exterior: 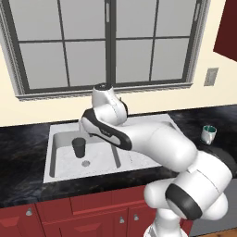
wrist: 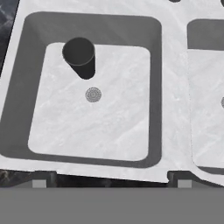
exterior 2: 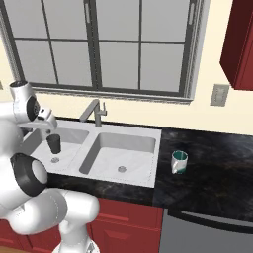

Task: Move any existing items from the left basin to the right basin for drying. Then move the mug from the counter to the left basin of the sink for washing.

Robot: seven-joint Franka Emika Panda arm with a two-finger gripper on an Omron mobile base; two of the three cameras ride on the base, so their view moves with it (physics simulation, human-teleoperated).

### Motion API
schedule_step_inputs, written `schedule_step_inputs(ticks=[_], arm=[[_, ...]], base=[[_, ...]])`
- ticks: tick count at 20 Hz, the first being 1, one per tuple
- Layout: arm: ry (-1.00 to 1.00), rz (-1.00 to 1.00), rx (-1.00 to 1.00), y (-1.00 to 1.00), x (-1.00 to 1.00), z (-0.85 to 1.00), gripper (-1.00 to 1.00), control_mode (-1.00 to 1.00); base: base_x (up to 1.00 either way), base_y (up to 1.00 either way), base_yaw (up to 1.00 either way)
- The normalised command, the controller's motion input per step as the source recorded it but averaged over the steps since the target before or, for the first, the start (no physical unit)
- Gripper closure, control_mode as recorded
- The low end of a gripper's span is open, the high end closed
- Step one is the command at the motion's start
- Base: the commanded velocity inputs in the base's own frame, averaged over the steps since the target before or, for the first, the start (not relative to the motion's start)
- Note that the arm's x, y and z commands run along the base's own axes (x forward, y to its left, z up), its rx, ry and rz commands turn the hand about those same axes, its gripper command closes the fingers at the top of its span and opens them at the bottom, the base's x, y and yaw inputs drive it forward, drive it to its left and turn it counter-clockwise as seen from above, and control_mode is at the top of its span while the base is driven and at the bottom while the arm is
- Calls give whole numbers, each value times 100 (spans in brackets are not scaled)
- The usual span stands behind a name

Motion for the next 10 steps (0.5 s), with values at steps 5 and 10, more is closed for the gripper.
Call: schedule_step_inputs(ticks=[5, 10], arm=[[0, 0, 0, 7, 9, -9, -100, -100], [0, 0, 0, 7, 13, -12, -100, -100]], base=[[0, 0, 0], [0, 0, 0]])
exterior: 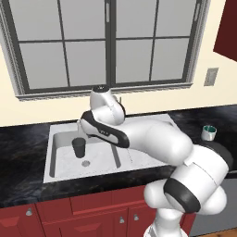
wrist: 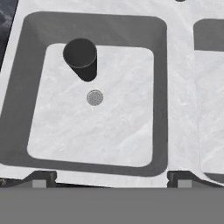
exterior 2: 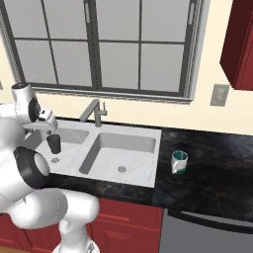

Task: Move any existing items from the left basin to the right basin for drying. Then move the mug from the counter to the left basin of the sink for washing.

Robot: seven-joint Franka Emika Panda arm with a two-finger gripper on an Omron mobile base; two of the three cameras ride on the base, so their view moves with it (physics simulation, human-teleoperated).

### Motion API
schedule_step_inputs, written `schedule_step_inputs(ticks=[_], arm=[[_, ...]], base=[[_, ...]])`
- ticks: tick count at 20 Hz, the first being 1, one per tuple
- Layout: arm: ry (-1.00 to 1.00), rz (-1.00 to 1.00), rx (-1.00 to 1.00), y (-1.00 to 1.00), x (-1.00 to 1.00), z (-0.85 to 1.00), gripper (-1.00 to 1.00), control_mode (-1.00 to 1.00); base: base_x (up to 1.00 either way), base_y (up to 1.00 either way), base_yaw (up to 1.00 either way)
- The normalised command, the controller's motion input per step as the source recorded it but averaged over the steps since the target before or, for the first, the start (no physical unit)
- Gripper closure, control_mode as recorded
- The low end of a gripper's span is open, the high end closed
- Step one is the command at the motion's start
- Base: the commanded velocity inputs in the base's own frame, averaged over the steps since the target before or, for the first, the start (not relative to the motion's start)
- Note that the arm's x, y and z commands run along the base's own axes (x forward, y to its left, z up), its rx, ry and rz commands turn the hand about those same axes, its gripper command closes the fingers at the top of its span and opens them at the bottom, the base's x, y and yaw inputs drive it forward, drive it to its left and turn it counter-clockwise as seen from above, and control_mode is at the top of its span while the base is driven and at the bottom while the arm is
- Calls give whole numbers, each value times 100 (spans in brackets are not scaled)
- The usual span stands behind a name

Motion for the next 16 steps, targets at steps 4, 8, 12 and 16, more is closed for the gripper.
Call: schedule_step_inputs(ticks=[4, 8, 12, 16], arm=[[0, 0, 0, 5, 13, -11, -100, -100], [0, 0, 0, 6, 12, -13, -100, -100], [0, 0, 0, 5, 7, -14, -100, -100], [1, 0, 0, 5, 11, -10, -100, -100]], base=[[0, 0, 0], [0, 0, 0], [0, 0, 0], [0, 0, 0]])
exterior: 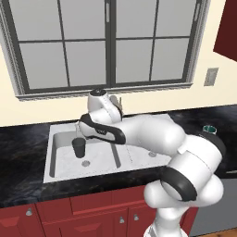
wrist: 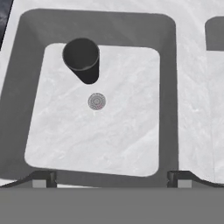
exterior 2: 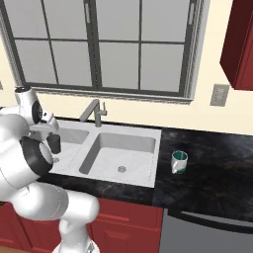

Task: Move any existing items from the left basin to the right basin for drying. Then move the mug from the counter to the left basin of the sink for washing.

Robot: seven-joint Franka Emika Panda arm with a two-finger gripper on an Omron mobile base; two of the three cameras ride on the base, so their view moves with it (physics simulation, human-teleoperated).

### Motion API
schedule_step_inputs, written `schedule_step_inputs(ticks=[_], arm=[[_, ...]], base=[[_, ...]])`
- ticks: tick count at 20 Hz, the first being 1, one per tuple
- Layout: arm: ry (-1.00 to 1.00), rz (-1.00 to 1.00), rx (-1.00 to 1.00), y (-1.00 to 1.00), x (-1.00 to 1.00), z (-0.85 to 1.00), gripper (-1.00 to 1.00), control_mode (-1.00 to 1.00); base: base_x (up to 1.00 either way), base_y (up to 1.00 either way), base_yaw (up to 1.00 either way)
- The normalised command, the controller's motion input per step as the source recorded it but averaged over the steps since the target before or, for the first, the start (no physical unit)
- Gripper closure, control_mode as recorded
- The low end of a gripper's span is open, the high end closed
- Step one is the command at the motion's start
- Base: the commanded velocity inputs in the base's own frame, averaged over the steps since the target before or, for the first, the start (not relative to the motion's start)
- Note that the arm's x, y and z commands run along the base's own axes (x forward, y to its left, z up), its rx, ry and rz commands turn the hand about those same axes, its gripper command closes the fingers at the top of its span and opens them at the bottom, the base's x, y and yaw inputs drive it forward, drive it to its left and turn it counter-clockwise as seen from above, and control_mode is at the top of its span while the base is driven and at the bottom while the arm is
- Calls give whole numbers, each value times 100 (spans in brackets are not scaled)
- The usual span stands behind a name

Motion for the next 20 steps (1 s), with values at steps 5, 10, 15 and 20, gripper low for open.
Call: schedule_step_inputs(ticks=[5, 10, 15, 20], arm=[[2, -3, 0, 9, 31, -3, -100, -100], [2, -5, 0, 6, 28, 0, -100, -100], [4, -5, 0, 15, 27, 0, -100, -100], [7, -8, 0, 25, 34, 0, -100, -100]], base=[[0, 0, 0], [0, 0, 0], [0, 0, 0], [0, 0, 0]])
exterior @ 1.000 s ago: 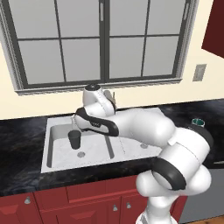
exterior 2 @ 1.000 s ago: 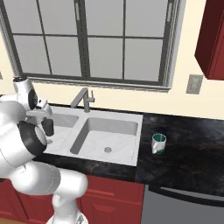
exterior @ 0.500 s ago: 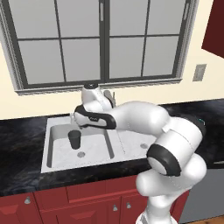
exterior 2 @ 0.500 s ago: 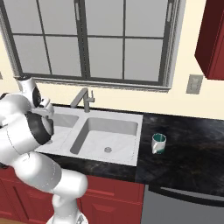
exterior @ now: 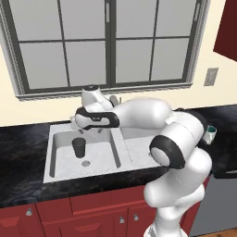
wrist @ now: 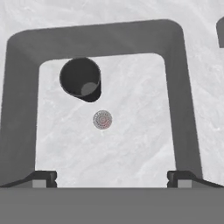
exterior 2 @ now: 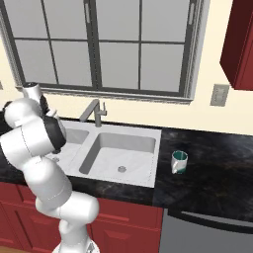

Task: Move any existing items from the left basin to the right basin for drying. Then move the mug from the counter to the left basin of the sink for washing.

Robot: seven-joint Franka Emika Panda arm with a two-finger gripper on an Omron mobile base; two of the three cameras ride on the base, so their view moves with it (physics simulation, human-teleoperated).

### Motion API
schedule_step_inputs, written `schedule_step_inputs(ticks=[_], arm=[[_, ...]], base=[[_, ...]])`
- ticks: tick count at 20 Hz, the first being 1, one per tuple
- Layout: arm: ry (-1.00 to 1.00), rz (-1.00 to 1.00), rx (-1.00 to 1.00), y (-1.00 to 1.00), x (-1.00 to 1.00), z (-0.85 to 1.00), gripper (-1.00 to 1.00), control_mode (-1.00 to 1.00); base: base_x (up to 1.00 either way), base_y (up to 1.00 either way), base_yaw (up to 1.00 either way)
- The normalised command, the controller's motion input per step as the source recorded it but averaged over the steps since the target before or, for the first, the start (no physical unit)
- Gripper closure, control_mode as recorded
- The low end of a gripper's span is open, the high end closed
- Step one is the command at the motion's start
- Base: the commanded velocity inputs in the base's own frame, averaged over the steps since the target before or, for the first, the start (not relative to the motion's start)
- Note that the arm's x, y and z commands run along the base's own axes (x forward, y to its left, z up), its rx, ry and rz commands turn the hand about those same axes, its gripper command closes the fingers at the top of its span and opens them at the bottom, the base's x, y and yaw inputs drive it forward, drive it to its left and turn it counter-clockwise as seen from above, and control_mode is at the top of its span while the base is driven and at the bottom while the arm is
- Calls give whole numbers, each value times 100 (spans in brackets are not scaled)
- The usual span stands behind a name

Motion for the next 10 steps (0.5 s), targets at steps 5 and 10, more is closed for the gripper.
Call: schedule_step_inputs(ticks=[5, 10], arm=[[7, -9, 0, 22, 37, 0, -100, -100], [7, -9, 0, 15, 36, 0, -100, -100]], base=[[0, 0, 0], [0, 0, 0]])
